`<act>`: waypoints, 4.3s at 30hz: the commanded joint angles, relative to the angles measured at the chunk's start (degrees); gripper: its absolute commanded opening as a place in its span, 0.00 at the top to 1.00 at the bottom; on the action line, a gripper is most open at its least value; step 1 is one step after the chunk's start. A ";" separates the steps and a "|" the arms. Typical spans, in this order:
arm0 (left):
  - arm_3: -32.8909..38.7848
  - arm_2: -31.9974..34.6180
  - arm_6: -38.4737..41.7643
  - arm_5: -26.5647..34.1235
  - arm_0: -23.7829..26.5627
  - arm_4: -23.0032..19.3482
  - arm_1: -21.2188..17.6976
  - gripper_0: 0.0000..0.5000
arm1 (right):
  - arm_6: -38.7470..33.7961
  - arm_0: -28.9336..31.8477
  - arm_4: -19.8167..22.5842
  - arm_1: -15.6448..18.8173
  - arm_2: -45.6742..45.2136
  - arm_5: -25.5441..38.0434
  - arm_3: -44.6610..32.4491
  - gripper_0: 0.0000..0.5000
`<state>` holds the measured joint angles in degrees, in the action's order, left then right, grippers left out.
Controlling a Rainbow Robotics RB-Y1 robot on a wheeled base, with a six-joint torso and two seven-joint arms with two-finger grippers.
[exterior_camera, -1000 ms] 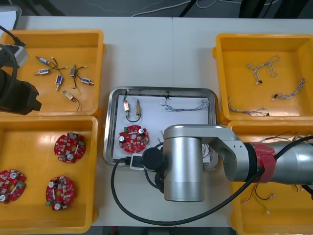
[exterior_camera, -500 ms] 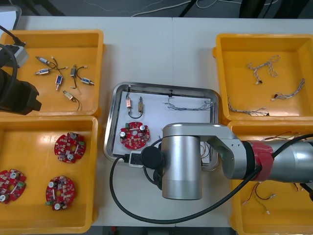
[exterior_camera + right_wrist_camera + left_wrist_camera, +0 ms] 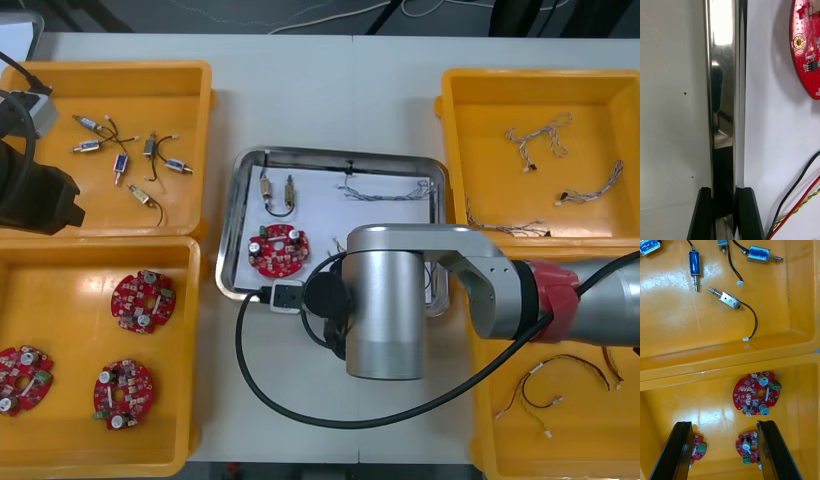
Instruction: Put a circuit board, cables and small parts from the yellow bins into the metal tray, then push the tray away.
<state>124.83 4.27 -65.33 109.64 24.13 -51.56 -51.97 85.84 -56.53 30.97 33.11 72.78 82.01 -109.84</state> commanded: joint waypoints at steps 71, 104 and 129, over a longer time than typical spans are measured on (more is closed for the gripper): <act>1.73 1.62 -2.52 0.36 -0.93 0.40 -2.61 0.00 | 12.15 -16.68 -2.94 0.47 5.35 -30.16 25.20 1.00; 1.73 1.62 -2.52 0.36 -0.93 0.40 -2.61 0.00 | 15.76 -20.37 -2.94 -1.29 5.35 -41.23 36.19 1.00; 1.73 1.62 -2.52 0.36 -0.93 0.40 -2.61 0.00 | 15.93 -20.55 -3.55 -1.38 4.82 -42.11 38.29 0.00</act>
<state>124.98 4.27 -65.33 109.64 24.13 -51.56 -51.97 100.25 -73.74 28.21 32.39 77.69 39.35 -71.48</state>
